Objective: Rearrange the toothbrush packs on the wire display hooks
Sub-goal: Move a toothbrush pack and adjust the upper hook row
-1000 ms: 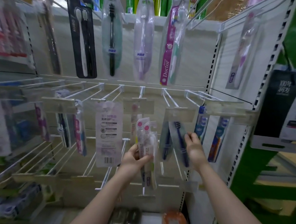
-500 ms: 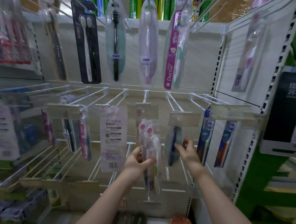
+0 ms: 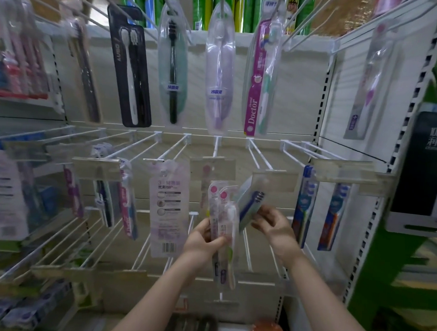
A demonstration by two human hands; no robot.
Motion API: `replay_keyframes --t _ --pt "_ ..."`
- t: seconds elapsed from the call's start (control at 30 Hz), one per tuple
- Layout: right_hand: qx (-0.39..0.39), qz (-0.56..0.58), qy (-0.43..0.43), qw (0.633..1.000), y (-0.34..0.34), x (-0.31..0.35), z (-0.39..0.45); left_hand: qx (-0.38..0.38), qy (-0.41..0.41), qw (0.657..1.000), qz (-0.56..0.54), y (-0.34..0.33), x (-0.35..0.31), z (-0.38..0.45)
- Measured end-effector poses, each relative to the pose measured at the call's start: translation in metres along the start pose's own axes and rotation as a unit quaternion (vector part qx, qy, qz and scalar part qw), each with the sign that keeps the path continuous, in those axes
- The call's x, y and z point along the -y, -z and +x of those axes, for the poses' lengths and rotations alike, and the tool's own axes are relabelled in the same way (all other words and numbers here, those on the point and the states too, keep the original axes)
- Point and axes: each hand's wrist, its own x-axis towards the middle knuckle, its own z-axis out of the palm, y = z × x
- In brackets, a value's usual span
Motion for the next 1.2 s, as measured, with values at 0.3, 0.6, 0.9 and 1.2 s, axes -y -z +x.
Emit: replay_keyframes --t 0.3,0.6,0.9,1.2 --pt "0.094 0.125 -0.033 0.987 -0.015 0.018 -0.006 0.014 0.0 1.0 0.017 -0.006 0.0 0.004" --pt "-0.057 0.01 -0.031 0.998 -0.014 0.026 0.009 0.03 -0.005 1.0 -0.007 0.005 -0.001 -0.001" --pt "-0.023 0.056 0.036 0.998 -0.003 0.03 -0.014 0.032 -0.018 0.999 -0.004 -0.006 -0.003 0.006" --pt "-0.013 -0.059 0.061 0.996 0.027 0.024 -0.026 0.034 -0.034 0.999 0.02 -0.026 -0.002 0.019"
